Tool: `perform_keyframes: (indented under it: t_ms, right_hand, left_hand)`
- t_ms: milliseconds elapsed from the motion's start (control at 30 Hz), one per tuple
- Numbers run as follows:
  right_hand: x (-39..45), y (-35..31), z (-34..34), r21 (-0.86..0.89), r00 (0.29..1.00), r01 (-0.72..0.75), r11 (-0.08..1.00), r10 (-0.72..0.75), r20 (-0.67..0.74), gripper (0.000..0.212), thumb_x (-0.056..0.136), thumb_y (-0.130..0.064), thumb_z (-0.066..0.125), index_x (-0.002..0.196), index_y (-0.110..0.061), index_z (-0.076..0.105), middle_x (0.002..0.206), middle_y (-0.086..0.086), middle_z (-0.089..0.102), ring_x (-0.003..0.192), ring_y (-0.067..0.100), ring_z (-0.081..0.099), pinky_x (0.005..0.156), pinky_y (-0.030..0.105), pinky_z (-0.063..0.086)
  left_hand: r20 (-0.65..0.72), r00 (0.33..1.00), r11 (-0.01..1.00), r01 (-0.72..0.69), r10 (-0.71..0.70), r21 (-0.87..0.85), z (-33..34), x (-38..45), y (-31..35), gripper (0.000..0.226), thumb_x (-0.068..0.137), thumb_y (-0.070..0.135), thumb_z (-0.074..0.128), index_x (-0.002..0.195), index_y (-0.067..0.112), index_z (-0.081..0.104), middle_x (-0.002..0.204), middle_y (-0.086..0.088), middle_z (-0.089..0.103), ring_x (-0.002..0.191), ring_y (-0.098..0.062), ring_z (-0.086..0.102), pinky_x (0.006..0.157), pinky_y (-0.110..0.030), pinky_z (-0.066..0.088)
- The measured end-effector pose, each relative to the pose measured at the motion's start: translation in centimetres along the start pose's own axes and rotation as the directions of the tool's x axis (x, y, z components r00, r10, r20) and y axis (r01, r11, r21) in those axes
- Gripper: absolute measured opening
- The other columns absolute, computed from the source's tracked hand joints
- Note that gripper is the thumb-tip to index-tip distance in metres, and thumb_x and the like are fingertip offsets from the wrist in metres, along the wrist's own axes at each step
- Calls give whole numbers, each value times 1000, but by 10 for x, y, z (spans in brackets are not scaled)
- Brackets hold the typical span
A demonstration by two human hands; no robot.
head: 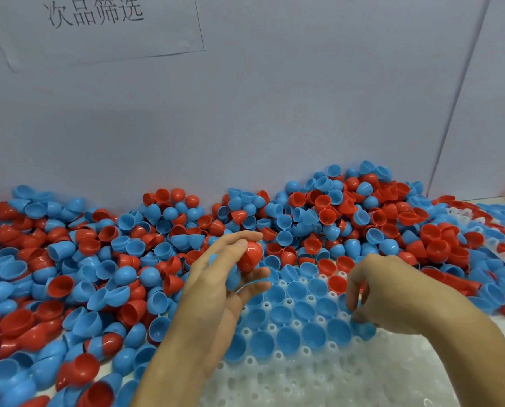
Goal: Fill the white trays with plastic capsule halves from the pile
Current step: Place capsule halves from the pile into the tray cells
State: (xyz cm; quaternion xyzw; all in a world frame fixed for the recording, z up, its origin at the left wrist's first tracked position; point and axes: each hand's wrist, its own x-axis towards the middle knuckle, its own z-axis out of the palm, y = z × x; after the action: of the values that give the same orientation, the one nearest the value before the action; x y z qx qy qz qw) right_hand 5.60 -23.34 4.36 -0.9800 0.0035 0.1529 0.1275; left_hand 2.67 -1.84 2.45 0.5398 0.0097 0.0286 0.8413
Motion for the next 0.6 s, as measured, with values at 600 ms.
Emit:
perform_keyframes:
  t_ms: [600]
  right_hand:
    - [-18, -57, 7, 329, 796, 578, 747, -427, -428, 31, 80, -49, 73, 108, -40, 61, 84, -15, 66, 81, -6, 62, 70, 10, 50]
  left_hand:
    - [148, 988, 979, 22, -52, 202, 4, 0, -6, 32, 78, 40, 62, 101, 23, 77, 96, -9, 74, 84, -19, 71, 76, -33, 59]
